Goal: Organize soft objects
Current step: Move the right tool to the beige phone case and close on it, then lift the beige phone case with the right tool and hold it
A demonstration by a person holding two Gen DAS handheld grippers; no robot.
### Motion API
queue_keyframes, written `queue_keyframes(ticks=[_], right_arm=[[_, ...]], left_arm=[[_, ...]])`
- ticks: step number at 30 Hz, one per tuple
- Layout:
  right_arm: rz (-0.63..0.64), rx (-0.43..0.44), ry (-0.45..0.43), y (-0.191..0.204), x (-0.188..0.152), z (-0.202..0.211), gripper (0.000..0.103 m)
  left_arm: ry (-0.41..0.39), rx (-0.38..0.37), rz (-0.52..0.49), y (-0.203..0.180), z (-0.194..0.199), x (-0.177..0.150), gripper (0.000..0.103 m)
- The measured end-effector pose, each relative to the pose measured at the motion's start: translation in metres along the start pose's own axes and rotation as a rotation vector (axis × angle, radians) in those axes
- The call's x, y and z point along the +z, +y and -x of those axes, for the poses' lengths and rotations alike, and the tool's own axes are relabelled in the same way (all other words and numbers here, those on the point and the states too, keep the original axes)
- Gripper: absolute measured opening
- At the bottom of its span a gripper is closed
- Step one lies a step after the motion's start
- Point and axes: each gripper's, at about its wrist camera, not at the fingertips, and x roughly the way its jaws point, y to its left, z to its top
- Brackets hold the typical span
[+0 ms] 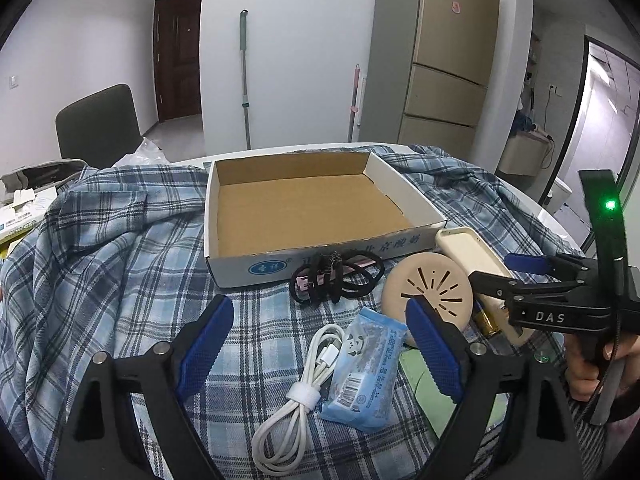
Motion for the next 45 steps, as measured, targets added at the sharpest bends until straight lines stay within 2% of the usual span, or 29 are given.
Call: queue_keyframes(ticks=[3, 4, 6, 11, 14, 16, 20, 34, 38, 40, 43, 45], right_arm=[[-0.004, 0.014, 0.057, -0.001, -0.001, -0.013, 0.074], [-0.009, 0.020, 0.057, -0.002, -0.001, -0.012, 0.070], [-0.023, 0.015, 0.030, -0.005, -0.002, -0.007, 0.065], [-0.093, 0.046, 0.020, -0.019, -0.002, -0.005, 0.065], [-0.168, 0.043, -0.025, -0.034, -0.001, 0.005, 0.065], [-0.220, 0.075, -0.048, -0.045, -0.001, 0.009, 0.065], [-0.267, 0.179, 0.022, -0.055, -0.001, -0.007, 0.065], [-0.321, 0.149, 0.001, -0.068, -0.004, 0.000, 0.067], [-0.282, 0.136, -0.019, -0.064, 0.002, 0.008, 0.073], [-0.199, 0.125, -0.013, -0.055, 0.007, 0.012, 0.074], [-0.077, 0.064, 0.001, -0.043, 0.008, 0.014, 0.074], [-0.053, 0.104, 0.014, -0.045, 0.008, 0.012, 0.074]], left_arm=[[-0.001, 0.001, -0.014, -0.002, 0.000, 0.000, 0.090], [0.000, 0.001, -0.020, -0.002, 0.000, 0.000, 0.090], [-0.002, 0.002, -0.034, -0.006, 0.000, 0.000, 0.090], [0.009, 0.009, -0.074, -0.014, -0.002, -0.002, 0.090], [0.014, 0.012, -0.079, -0.014, -0.003, -0.001, 0.090], [0.016, 0.012, -0.076, -0.014, -0.004, -0.001, 0.090], [0.017, 0.015, -0.077, -0.014, -0.004, -0.001, 0.090], [0.013, 0.024, -0.092, -0.016, -0.004, -0.002, 0.090], [0.026, 0.024, -0.091, -0.016, -0.007, -0.002, 0.090], [0.026, 0.022, -0.087, -0.015, -0.007, -0.002, 0.090], [0.018, 0.022, -0.090, -0.016, -0.005, -0.003, 0.090], [0.022, 0.022, -0.094, -0.017, -0.006, -0.003, 0.090]])
